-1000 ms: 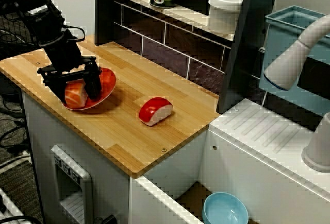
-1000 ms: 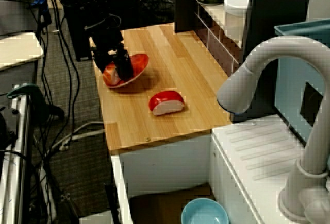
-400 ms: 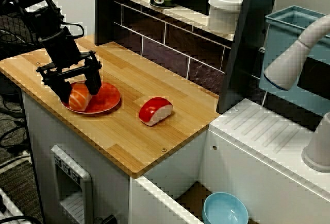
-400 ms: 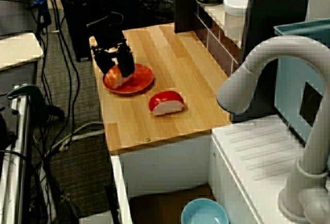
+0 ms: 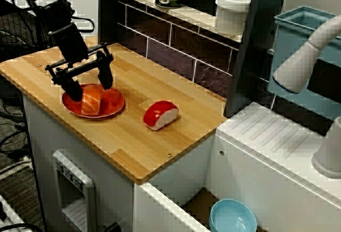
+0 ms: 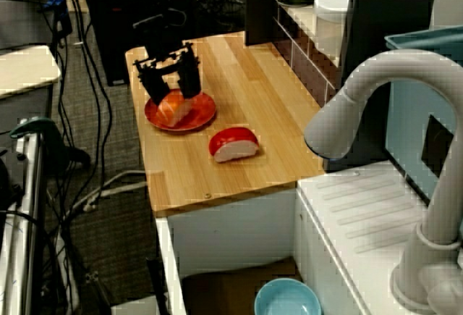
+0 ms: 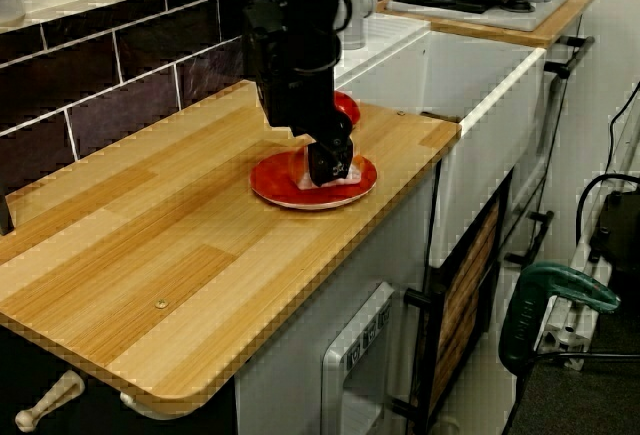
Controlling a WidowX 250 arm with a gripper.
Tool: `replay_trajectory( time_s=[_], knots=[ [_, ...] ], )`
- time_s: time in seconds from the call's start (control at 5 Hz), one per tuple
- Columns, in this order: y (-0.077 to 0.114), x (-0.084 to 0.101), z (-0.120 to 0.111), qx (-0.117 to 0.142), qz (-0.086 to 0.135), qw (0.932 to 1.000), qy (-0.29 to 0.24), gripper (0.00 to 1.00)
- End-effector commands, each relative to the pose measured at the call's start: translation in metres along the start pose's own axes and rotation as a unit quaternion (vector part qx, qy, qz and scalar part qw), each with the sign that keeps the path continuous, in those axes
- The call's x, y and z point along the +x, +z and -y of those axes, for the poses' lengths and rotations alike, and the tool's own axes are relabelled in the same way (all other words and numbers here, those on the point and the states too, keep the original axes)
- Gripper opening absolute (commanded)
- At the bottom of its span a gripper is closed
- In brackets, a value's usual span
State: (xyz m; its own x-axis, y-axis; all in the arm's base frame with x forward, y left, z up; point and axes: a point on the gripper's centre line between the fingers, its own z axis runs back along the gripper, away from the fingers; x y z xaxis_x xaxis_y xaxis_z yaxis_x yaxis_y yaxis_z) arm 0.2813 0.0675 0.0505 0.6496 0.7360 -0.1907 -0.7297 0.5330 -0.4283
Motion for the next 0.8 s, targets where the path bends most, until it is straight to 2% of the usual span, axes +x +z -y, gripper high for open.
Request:
replay_trajectory(
  time_s=[0.0, 0.2, 0.4, 0.6],
  knots=[
    [0.039, 0.002, 0.016, -0.022, -0.008, 0.9997, -0.013, 1.0],
    [0.049, -0.011, 0.021, -0.011, -0.026, 0.9924, -0.12, 1.0],
    [0.041, -0.03, 0.03, 0.01, -0.013, 0.9683, -0.249, 1.0],
    [0.028, -0.048, 0.045, 0.047, -0.019, 0.9337, -0.354, 1.0]
  ],
)
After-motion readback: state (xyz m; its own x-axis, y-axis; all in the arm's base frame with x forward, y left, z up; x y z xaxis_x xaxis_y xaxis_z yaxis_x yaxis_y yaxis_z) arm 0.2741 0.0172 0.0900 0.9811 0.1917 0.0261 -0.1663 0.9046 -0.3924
